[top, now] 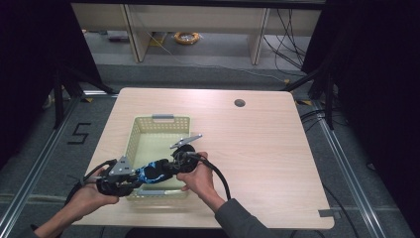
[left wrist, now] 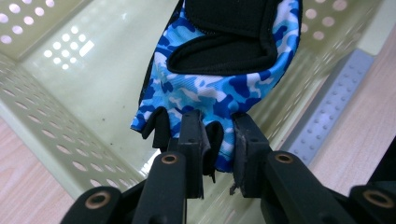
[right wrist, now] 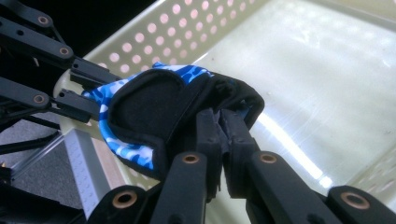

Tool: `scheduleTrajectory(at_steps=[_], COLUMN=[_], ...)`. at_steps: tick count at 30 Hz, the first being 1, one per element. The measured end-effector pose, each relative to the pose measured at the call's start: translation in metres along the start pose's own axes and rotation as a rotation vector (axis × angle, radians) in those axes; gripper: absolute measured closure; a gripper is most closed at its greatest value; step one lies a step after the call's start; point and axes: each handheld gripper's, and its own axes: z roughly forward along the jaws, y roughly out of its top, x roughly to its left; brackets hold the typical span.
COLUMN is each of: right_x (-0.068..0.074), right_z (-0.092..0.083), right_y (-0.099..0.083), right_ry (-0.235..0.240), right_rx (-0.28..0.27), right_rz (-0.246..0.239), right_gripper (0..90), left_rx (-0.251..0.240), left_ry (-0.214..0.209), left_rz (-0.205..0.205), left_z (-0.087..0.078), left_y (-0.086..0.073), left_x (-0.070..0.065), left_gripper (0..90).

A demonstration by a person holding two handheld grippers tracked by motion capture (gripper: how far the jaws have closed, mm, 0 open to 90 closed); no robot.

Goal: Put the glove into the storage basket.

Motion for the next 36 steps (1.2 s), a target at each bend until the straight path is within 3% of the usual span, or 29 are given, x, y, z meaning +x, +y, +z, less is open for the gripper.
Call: scheduleTrajectory(at_steps=[2,3,4,5,6,7,11,12,14,17,18,19,23,29,35,36], right_x=[0.001,0.0,0.0,0.0,-0.001,0.001,0.0,0.0,-0.001,-0.002,-0.002,-0.002,-0.001,0.0,0.002,0.002], right_z=[0.002,0.003,0.004,0.005,0.006,0.007,0.01,0.01,0.01,0.009,0.009,0.009,0.008,0.008,0.006,0.006], right_y=[0.0,0.0,0.0,0.0,0.0,0.0,-0.001,-0.001,-0.001,-0.001,-0.001,-0.001,-0.002,-0.002,-0.004,-0.003], right_ry=[-0.004,-0.006,-0.005,-0.006,-0.006,-0.008,-0.012,-0.017,-0.01,-0.013,-0.014,-0.014,-0.012,-0.01,-0.021,-0.017], right_rx=[0.006,0.011,0.02,0.023,0.032,0.031,0.05,0.05,0.048,0.048,0.048,0.049,0.042,0.047,0.046,0.055], right_rz=[0.013,0.011,0.009,0.014,0.004,0.018,0.014,0.015,0.029,0.019,0.021,0.028,0.041,0.04,0.049,0.05], right_gripper=[87.7,87.7,87.7,87.7,87.7,87.7,87.7,87.7,87.6,87.6,87.6,87.6,87.6,87.6,87.0,86.5], left_rx=[0.007,0.018,0.026,0.033,0.028,0.044,0.056,0.066,0.055,0.068,0.075,0.065,0.055,0.014,-0.023,-0.023], left_ry=[-0.002,-0.018,-0.028,-0.037,-0.03,-0.035,-0.045,-0.052,-0.045,-0.05,-0.054,-0.054,-0.054,-0.035,-0.015,-0.023], left_rz=[-0.006,0.01,-0.01,0.0,-0.036,-0.015,-0.018,0.016,0.0,0.029,0.015,-0.001,0.013,-0.038,-0.04,-0.067], left_z=[0.001,0.001,0.001,0.001,0.002,0.0,-0.003,-0.005,-0.005,-0.008,-0.009,-0.01,-0.016,-0.02,-0.022,-0.021], left_y=[-0.001,-0.001,-0.002,-0.002,-0.002,-0.001,0.003,0.005,0.005,0.009,0.01,0.009,0.011,0.011,0.012,0.012], left_x=[0.002,0.003,0.003,0.004,0.003,0.006,0.01,0.01,0.008,0.012,0.012,0.012,0.013,0.015,0.014,0.012], left_gripper=[74.6,74.2,73.0,72.2,71.2,69.4,61.5,59.1,58.7,52.9,51.1,50.7,49.3,48.3,43.8,42.8])
